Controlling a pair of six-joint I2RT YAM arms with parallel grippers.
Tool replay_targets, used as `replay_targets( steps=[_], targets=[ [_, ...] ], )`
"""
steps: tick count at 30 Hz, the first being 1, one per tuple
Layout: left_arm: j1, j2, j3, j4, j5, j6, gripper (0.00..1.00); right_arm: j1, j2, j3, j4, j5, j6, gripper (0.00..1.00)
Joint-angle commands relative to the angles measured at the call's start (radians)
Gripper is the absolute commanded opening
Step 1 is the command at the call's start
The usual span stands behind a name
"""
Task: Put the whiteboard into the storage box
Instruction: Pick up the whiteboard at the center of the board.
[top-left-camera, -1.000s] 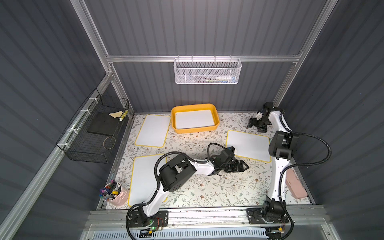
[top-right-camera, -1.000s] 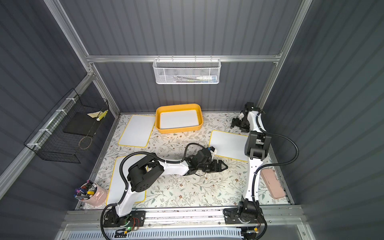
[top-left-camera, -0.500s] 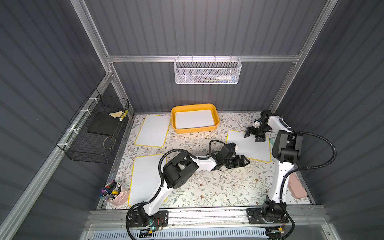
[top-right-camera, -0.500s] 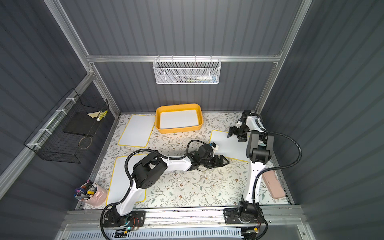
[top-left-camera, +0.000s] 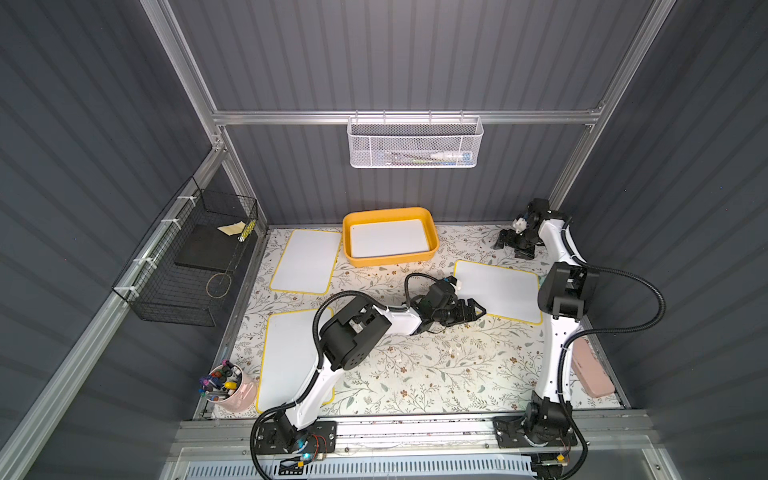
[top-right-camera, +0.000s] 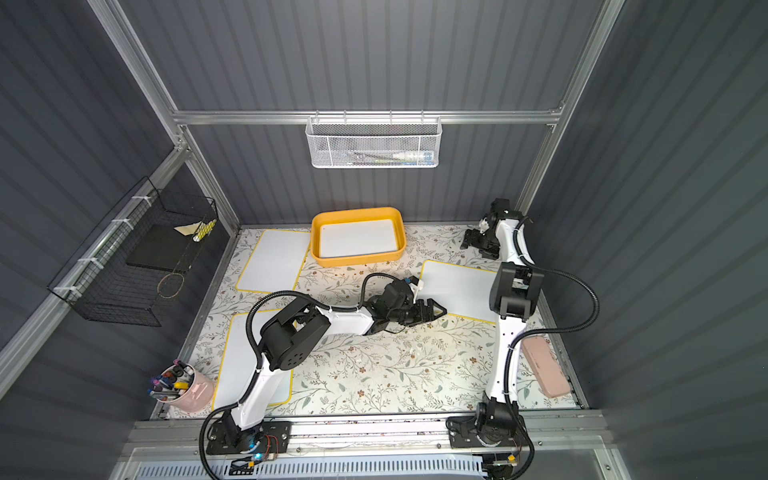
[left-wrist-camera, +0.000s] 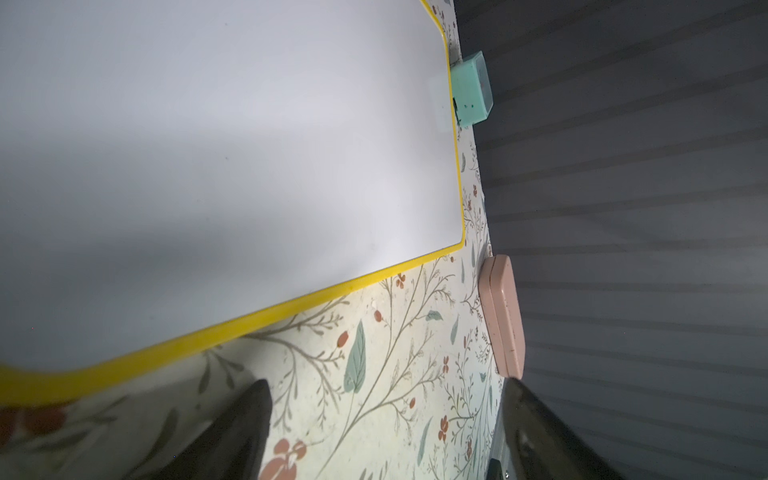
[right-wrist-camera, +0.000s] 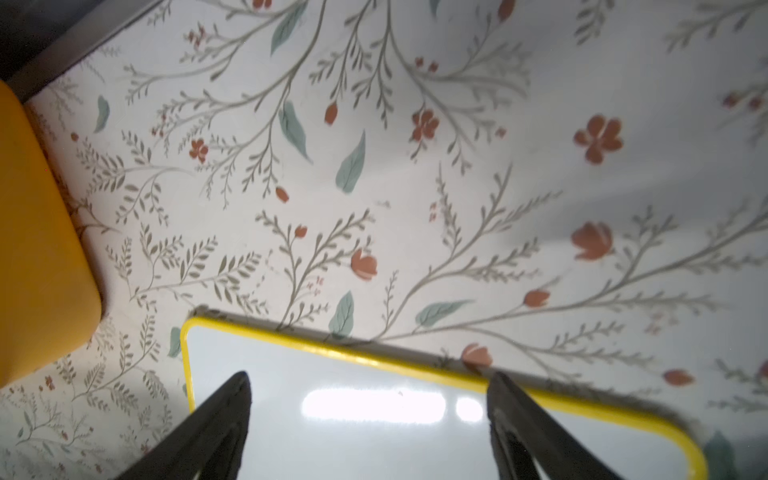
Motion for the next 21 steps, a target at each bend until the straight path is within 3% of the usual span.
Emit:
replay_targets(
  steps=[1,6,9,14,21],
  targets=[
    [-0.003,0.109,-0.071,-0.28,-0.041,-0.031,0.88,-0.013,0.092,0.049,-0.092,0.02,0.019,0.89],
    [0.003,0.137,-0.042,-0.299,-0.012,-0.022,0.88,-0.022,0.112,0.005,-0.092,-0.022,0.014,0.89],
    [0.016,0.138,-0.036,-0.305,-0.018,-0.011,0.88,-0.017,0.058,-0.101,-0.083,-0.027,0.005,0.88],
    [0.054,0.158,-0.018,-0.32,-0.022,0.009,0.88,0.005,-0.188,-0.53,0.076,-0.033,0.02,0.88],
    [0.114,0.133,-0.052,-0.323,-0.027,0.038,0.88,0.114,-0.45,-0.937,0.184,-0.113,0.059,0.88]
  ],
)
